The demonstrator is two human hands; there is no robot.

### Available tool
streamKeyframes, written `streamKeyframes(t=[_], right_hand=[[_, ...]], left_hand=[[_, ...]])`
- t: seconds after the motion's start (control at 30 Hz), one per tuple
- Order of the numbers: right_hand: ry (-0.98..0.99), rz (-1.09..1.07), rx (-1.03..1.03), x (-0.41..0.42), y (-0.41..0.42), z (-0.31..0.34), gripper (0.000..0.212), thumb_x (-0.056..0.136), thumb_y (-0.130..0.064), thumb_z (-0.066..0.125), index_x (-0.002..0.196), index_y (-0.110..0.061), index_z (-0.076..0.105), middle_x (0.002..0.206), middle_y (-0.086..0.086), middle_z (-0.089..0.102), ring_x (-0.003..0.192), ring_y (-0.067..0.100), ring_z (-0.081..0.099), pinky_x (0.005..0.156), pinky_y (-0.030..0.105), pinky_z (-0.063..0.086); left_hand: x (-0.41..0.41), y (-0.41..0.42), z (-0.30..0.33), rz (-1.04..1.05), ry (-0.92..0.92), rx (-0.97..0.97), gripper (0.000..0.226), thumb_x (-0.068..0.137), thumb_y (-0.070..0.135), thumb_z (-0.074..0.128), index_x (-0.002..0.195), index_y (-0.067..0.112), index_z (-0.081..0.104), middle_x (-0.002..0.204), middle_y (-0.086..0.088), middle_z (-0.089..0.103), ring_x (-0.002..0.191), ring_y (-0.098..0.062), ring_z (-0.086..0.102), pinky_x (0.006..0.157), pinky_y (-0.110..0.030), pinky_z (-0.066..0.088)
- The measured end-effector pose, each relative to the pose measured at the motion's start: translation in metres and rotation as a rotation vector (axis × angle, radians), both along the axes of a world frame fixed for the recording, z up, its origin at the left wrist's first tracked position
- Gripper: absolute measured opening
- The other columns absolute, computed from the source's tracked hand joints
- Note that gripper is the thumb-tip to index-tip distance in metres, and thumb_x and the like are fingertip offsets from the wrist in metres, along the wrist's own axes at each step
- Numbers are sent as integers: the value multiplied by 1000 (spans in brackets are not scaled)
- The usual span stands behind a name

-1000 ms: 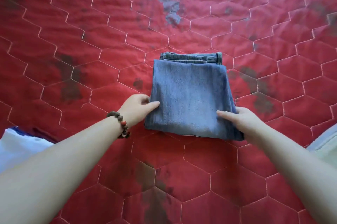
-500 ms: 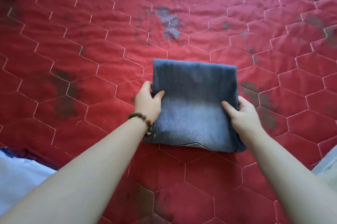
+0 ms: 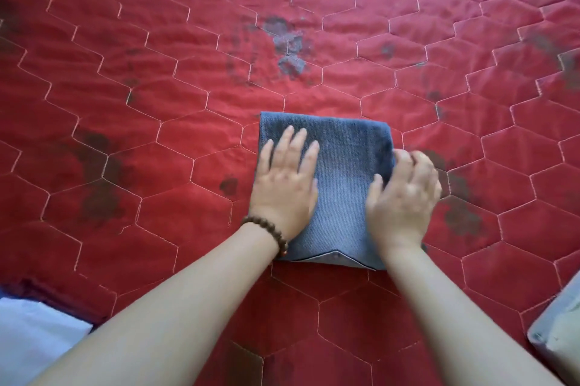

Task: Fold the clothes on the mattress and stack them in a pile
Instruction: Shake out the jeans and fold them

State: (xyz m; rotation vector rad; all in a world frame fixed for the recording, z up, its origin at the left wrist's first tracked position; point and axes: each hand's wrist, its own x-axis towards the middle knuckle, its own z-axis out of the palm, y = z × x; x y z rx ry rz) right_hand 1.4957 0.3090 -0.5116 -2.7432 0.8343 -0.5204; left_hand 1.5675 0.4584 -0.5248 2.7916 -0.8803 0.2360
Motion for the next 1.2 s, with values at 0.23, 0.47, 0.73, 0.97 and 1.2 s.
streamKeyframes(t=[0.23, 0.47, 0.73, 0.97, 1.2], right_hand=[[290, 559, -15, -35, 53, -41, 59, 90, -29, 42, 146, -14, 39, 153, 9, 35, 140, 21, 36, 117, 50, 21], [313, 140, 50, -35, 30, -52, 68, 90, -56, 35, 152, -31, 22, 162, 11, 4, 149, 28, 4, 120, 50, 1], [47, -23, 129, 9, 17, -10, 42, 86, -20, 47, 125, -8, 60, 128, 18, 55, 117, 38, 49, 105, 57, 34], [326, 626, 32, 76, 22, -31, 51, 102, -39, 29, 152, -26, 26, 160, -5, 19, 149, 15, 9, 120, 42, -8], [408, 249, 13, 82, -15, -42, 58, 97, -57, 23, 151, -40, 12, 162, 4, -3, 149, 26, -7, 118, 50, -9]], left_hand=[[5, 5, -37, 29, 186, 286, 68, 93, 49, 19, 149, 34, -16, 158, -10, -21, 144, -35, -22, 118, -51, -6], [14, 9, -38, 62, 188, 185, 75, 83, 67, 25, 151, 45, 0, 160, -13, -15, 144, -45, -13, 116, -56, 10], [14, 6, -38, 125, 243, 150, 82, 80, 69, 26, 151, 43, -5, 157, -20, -20, 145, -41, -14, 118, -52, 10], [13, 5, -40, 147, 254, 150, 80, 81, 63, 25, 151, 25, 24, 158, -22, -7, 146, -42, -5, 115, -54, 17], [14, 7, -39, 112, 266, 156, 80, 81, 68, 28, 152, 41, 3, 158, -22, -14, 145, -41, -10, 117, -53, 15]])
